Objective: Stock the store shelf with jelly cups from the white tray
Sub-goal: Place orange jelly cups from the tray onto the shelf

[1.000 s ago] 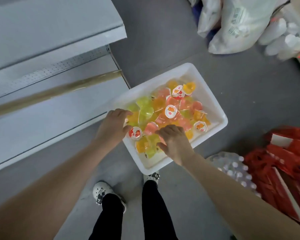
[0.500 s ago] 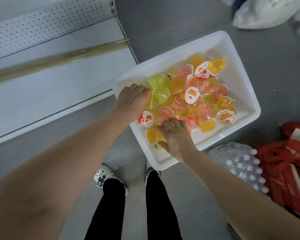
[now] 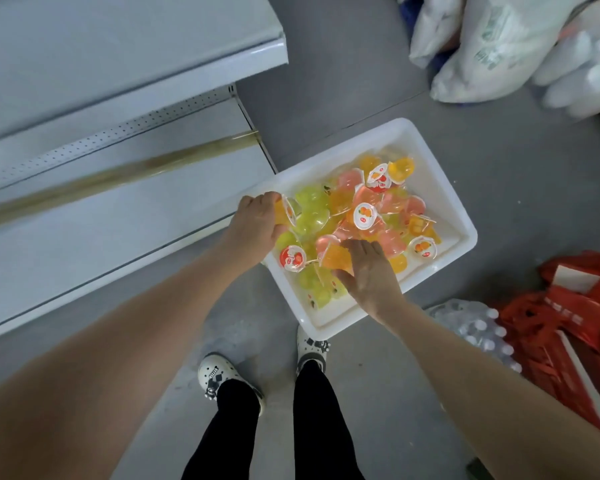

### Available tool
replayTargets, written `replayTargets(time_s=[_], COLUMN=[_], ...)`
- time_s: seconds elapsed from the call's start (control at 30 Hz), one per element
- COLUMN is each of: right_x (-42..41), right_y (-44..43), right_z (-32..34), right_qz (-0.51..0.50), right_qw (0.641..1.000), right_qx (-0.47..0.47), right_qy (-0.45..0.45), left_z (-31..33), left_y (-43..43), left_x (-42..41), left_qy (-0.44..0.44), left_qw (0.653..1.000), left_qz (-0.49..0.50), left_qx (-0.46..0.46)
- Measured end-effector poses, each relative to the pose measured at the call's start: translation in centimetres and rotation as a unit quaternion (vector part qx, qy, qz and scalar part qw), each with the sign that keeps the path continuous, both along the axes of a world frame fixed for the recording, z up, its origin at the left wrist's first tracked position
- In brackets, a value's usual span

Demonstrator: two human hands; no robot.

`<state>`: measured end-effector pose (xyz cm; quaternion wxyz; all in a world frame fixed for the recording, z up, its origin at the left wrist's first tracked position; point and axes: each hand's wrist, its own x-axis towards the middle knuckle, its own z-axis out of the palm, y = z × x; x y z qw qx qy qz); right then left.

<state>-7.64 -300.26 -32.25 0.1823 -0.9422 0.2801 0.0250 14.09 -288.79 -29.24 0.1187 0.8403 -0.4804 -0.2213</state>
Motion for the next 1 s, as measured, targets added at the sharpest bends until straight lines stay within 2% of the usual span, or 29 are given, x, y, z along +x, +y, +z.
replayTargets(time_s=[0.17,0.27,0.4,0.57,0.83,1.0], right_x=[1.7,2.5,3.2,4.6,9.1,12.6], right_y=[-1.3,-1.6,-1.4,-0.1,3.2,5.2], right_z=[8.1,12.8,18.9,25.7,36.0,42.0], right_qz=[-0.059,-0.055,-0.086,-0.124,-0.073,-0.023], right_qw=[0.994,0.992,0.989,0.973,0.954,0.937], right_qx=[-0.013,-0.031,-0.003,-0.028,-0.089,-0.093], right_qy=[-0.088,-0.109,-0.120,-0.192,-0.276,-0.335], left_z=[7.5,11.7,16.9,23.4,31.6,36.3], left_y=[1.2,2.2,3.7,5.9,11.1,14.1], left_x=[-0.5,-0.6,-0.2,0.2,2.5,5.2], left_qy=[0.016,0.022,0.039,0.032,-0.022,-0.054], left_qw=[0.999,0.998,0.994,0.990,0.980,0.971], left_qz=[0.034,0.033,0.046,0.043,0.040,0.042], left_qx=[-0.023,-0.040,-0.090,-0.132,-0.194,-0.227])
